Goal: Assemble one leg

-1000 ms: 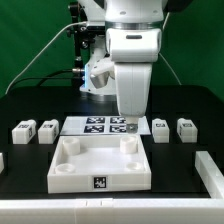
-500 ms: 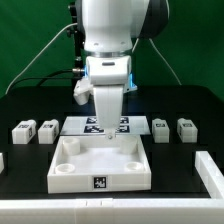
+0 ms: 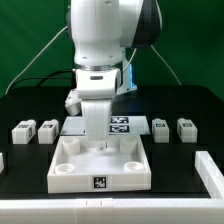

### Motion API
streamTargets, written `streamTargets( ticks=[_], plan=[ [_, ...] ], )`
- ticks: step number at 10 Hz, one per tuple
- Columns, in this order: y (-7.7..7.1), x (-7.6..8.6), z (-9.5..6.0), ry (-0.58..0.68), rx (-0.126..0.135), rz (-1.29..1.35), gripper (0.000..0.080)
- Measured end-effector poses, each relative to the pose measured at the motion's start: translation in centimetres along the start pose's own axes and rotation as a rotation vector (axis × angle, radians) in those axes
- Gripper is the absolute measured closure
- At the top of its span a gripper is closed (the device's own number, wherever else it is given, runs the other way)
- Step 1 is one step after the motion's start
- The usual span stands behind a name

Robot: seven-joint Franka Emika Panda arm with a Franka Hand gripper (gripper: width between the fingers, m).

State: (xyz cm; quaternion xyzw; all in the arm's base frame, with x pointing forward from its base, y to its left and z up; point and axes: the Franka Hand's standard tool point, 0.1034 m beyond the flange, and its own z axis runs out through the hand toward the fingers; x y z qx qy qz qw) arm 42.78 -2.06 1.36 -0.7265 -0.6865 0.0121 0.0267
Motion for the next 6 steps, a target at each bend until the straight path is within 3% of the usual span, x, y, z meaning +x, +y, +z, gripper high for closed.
streamTargets(
  ticks=[1, 3, 4, 5, 6],
  plan=[
    [-0.03, -0.01, 0.03, 0.000, 0.001, 0.000, 0.0291],
    [-0.06, -0.01, 0.06, 0.000, 0.002, 0.000, 0.0610],
    [-0.07, -0.01, 0.07, 0.000, 0.002, 0.000, 0.0610],
    [0.01, -0.02, 0.03, 0.000, -0.001, 0.002, 0.0731],
    [0.04, -0.04, 0.01, 0.000, -0.003, 0.002, 0.0739]
  ],
)
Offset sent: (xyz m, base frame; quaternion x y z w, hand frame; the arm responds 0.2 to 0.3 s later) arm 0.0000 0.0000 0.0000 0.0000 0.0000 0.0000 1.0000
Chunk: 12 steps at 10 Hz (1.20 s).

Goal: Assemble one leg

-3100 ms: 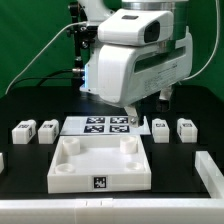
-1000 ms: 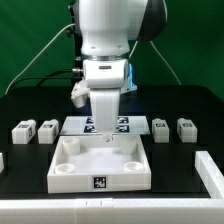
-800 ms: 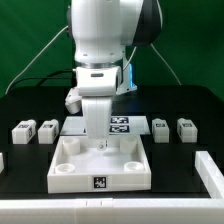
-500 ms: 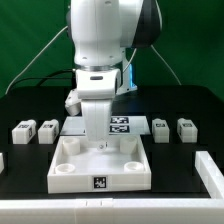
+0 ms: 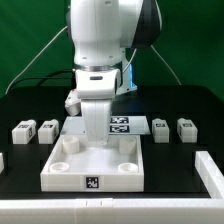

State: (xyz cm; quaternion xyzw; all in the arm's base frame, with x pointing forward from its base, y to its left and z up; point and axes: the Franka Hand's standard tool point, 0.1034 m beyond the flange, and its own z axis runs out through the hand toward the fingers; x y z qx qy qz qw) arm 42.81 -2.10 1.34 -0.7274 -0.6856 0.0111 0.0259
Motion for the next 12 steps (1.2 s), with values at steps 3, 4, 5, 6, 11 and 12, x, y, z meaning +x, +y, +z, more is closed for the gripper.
streamTargets(
  ticks=[3, 4, 5, 6, 11, 12],
  plan=[
    [0.0, 0.0, 0.0, 0.000, -0.001, 0.000, 0.0739],
    [0.0, 0.0, 0.0, 0.000, -0.001, 0.000, 0.0739],
    [0.0, 0.0, 0.0, 0.000, -0.001, 0.000, 0.0739],
    [0.0, 0.0, 0.0, 0.000, -0.001, 0.000, 0.0739],
    [3.2, 4.9, -0.1, 0.030, -0.030, -0.025, 0.0739],
    [4.0, 5.9, -0.1, 0.040, -0.039, -0.026, 0.0739]
  ],
)
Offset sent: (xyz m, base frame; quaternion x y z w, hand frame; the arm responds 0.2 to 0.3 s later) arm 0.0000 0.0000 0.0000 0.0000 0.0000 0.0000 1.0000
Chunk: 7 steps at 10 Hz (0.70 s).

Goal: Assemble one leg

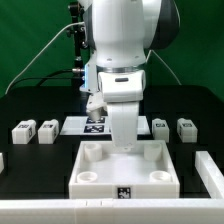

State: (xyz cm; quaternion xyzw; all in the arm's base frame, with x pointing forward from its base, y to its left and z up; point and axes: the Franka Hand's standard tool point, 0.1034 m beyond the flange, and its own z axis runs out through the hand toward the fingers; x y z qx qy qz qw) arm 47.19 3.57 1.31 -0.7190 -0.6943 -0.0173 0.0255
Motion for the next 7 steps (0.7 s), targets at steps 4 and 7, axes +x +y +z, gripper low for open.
streamTargets(
  ticks=[4, 7],
  plan=[
    [1.9, 2.4, 0.1, 0.019, -0.022, 0.031, 0.0739],
    [2.0, 3.9, 0.2, 0.023, -0.023, 0.026, 0.0739]
  ],
)
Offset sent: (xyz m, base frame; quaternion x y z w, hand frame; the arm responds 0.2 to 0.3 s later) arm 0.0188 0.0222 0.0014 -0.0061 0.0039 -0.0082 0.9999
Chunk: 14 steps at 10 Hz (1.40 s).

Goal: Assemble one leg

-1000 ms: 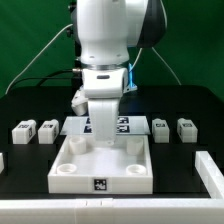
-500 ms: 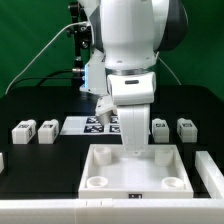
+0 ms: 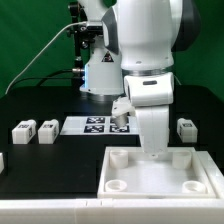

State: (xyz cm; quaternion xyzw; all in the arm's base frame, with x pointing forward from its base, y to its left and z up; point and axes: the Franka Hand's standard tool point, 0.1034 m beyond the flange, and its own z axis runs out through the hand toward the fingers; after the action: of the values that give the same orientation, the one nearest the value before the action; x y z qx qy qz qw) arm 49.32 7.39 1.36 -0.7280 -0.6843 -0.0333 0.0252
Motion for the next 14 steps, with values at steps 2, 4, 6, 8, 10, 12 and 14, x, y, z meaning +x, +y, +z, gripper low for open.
streamTargets(
  ticks=[2, 4, 6, 8, 10, 12, 14],
  plan=[
    [0.13, -0.02, 0.04, 0.000, 0.002, -0.012, 0.0739],
    [0.10, -0.03, 0.01, -0.003, 0.000, 0.006, 0.0739],
    [0.05, -0.04, 0.02, -0.003, 0.001, 0.004, 0.0739],
    [0.03, -0.11, 0.07, -0.003, 0.002, 0.006, 0.0564],
    [0.03, -0.15, 0.07, -0.003, 0.002, 0.007, 0.0385],
    [0.03, -0.18, 0.08, -0.003, 0.002, 0.008, 0.0171],
    [0.04, -0.22, 0.08, -0.003, 0.002, 0.008, 0.0153]
  ],
)
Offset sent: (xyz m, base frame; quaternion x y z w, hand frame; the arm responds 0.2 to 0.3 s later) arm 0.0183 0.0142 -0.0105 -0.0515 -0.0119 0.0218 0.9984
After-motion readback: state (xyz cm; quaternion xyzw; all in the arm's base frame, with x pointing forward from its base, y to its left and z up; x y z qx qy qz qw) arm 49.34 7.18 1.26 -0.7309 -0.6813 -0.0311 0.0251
